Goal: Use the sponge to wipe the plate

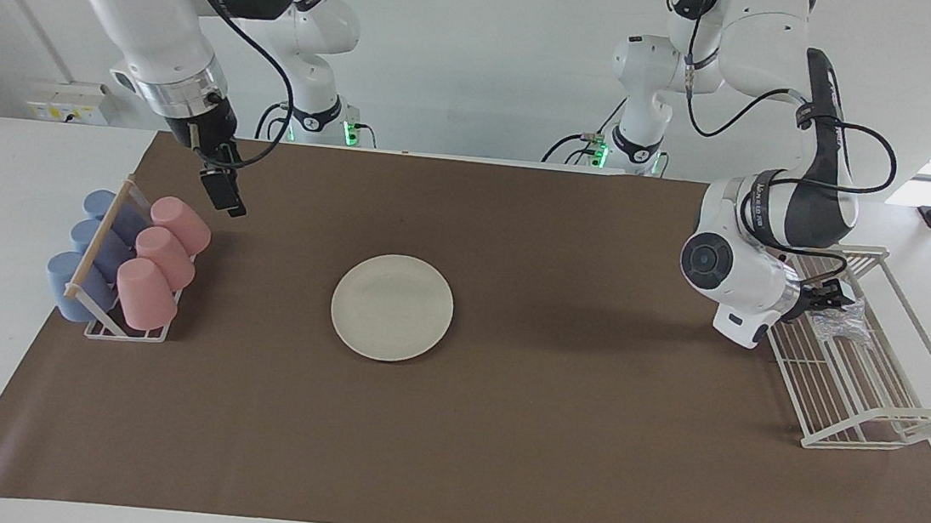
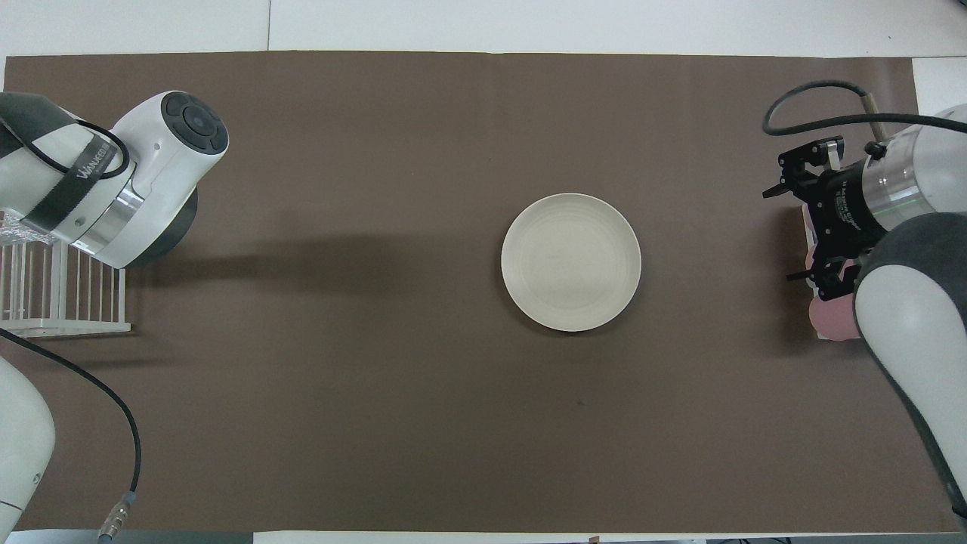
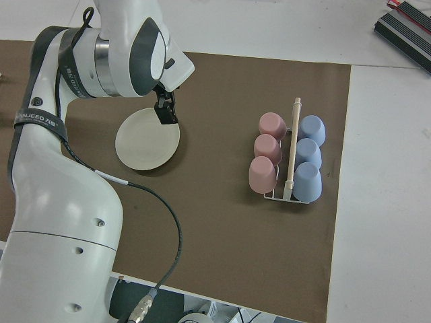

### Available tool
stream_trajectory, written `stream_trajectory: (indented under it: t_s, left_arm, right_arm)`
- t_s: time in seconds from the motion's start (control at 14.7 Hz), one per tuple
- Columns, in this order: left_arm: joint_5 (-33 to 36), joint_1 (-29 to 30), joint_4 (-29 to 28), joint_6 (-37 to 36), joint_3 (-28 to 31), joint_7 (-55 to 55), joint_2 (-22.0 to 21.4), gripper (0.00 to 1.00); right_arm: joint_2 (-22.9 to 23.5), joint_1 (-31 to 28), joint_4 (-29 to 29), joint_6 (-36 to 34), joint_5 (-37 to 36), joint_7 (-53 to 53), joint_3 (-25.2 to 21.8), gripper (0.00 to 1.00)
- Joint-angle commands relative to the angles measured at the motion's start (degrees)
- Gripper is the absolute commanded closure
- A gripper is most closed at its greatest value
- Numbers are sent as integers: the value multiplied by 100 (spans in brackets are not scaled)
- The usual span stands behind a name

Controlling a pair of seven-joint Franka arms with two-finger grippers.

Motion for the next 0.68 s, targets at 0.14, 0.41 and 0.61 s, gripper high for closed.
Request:
stream_trajectory:
  t_s: [0.14, 0.41, 0.61]
  left_arm:
    - [53, 25, 45, -3, -8, 33, -5, 100]
    - [-122, 33, 194, -3, -8, 68, -49, 100]
    - [-1112, 25, 807, -458, -8, 86, -181, 100]
  right_arm:
    - [-274, 91, -289, -203, 51, 114, 46, 0]
    - [-266, 310, -272, -204, 60, 95, 64, 0]
    - [-239, 757, -193, -29, 77, 928, 64, 0]
